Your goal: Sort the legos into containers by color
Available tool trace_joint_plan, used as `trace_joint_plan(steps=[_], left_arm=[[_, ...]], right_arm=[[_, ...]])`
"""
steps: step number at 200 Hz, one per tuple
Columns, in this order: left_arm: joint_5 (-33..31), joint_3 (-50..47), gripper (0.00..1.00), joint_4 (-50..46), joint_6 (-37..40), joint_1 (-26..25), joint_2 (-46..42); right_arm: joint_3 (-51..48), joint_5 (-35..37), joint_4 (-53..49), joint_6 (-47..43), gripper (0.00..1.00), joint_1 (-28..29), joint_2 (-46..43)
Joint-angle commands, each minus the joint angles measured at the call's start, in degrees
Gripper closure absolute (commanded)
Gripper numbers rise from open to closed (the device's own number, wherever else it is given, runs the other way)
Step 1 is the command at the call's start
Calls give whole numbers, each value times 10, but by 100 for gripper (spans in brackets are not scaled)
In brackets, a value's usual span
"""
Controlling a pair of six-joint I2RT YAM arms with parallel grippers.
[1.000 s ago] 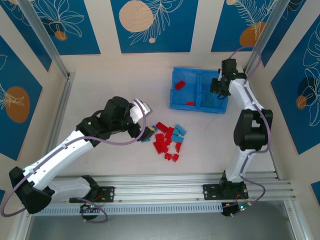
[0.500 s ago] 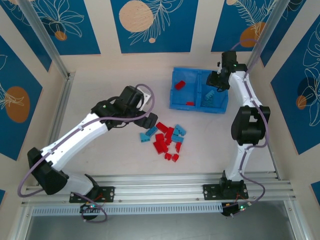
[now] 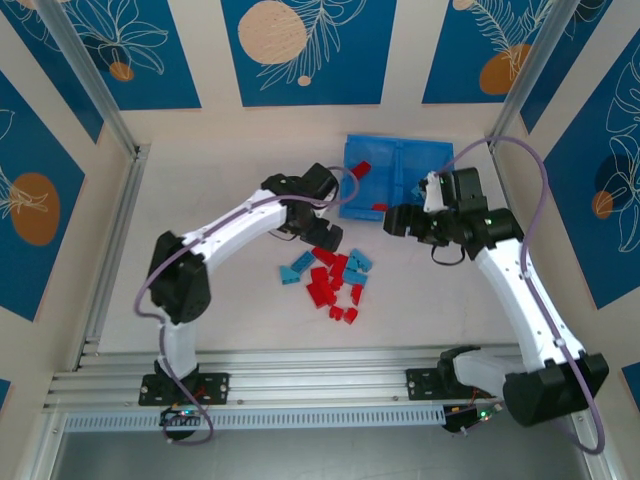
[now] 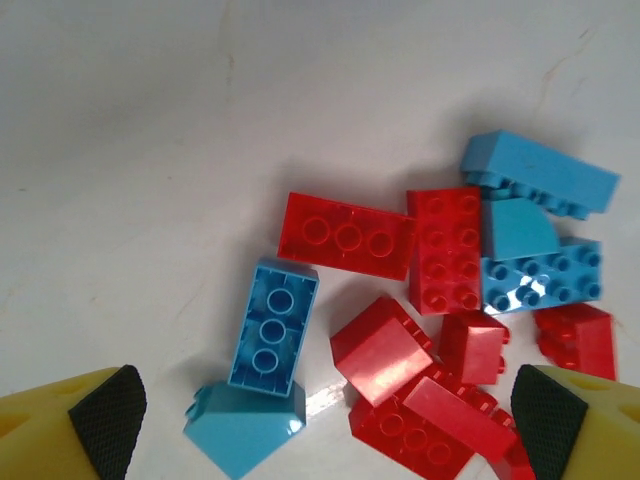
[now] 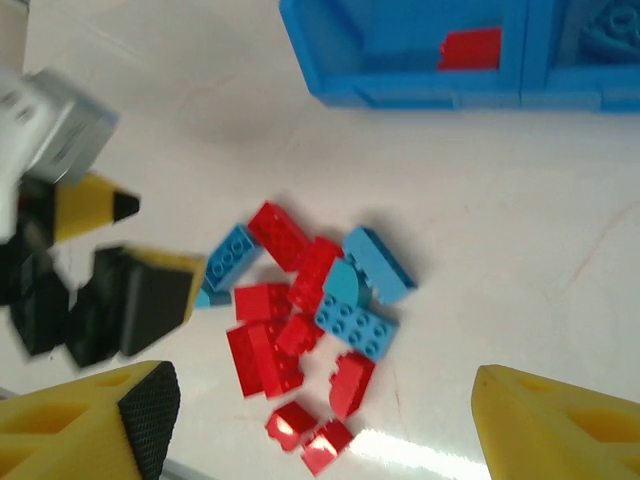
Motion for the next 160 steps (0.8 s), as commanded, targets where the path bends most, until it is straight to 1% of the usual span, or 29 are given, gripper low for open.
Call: trace_joint_plan(steps=[1,18,35,53,85,108,135,160], left_arm=[[30,47,2,-60,35,5,49],[42,62,1,-56,52,7,81],[63,83,1,-62,52,15,113],[63,92,1,-69,56,25,136],[77,93,4,-59,57,50,165],[94,91,9,-36,43,66,183],[67,90,17,-25,3,83,199],[37,74,20,-15,-42,108,194]], right_arm=[[-19,10,-36,-5,21,0,-36],[-26,20,-51,-2,20,1,-52],[-30,20,-52,5,20,2,-59],[-27,15,-49,12,20,2,-58],[-18,13,-39,14,20,3,-48],[-8,13,-42,8,20,3,-36],[0,13,-44,5,20,3,-30],[0,17,-47,7,20,3,-31]])
